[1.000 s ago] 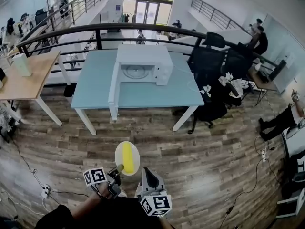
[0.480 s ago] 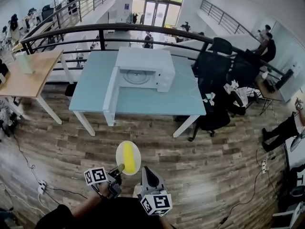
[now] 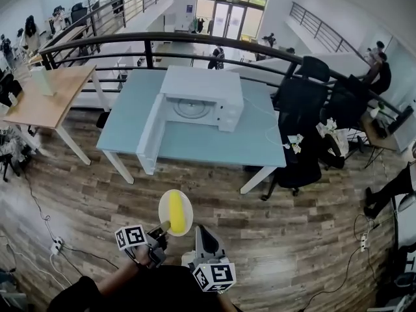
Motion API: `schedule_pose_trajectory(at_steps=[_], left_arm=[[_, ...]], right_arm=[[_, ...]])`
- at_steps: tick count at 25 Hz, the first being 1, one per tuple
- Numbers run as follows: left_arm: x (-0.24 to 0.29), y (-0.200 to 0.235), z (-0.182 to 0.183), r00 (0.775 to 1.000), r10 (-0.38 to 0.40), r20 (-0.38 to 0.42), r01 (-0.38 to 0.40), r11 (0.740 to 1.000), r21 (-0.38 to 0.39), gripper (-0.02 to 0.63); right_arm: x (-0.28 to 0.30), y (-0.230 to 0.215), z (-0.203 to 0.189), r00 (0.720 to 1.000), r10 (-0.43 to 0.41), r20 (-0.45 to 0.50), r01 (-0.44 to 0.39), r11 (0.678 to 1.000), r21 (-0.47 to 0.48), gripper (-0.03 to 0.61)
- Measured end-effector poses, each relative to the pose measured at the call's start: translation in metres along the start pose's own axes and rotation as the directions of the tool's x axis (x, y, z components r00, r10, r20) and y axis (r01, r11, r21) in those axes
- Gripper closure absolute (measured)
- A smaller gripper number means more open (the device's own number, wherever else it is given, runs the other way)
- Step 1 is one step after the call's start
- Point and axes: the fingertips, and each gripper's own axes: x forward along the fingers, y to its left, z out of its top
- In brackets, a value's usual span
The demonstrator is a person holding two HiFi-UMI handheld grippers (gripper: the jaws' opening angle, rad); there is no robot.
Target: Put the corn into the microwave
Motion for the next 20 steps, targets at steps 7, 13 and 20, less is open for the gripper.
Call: schedule_pose_trajectory(at_steps=[7,13,20], left_arm=[[0.028,-0.014,0.006,0.998,0.009,0.063,-0.007,1.0,-0.02,0.589],[0.059,-0.024,0.005,0.995,0.007,0.097,-0.003,0.999,-0.038,0.591],[0.083,-0.035,0.006,0.992,-0.002,0.125,0.008,0.999,-0.041,0.589]], right_arm=[[0.012,-0.032,0.014,0.998,0.058,-0.003,-0.058,0.998,-0.009,0.569],[0.016,-0.064,0.022,0.997,0.081,-0.007,-0.081,0.997,-0.013,0.569],[0.022,-0.087,0.03,0.994,0.105,-0.008,-0.105,0.994,-0.025,0.569]])
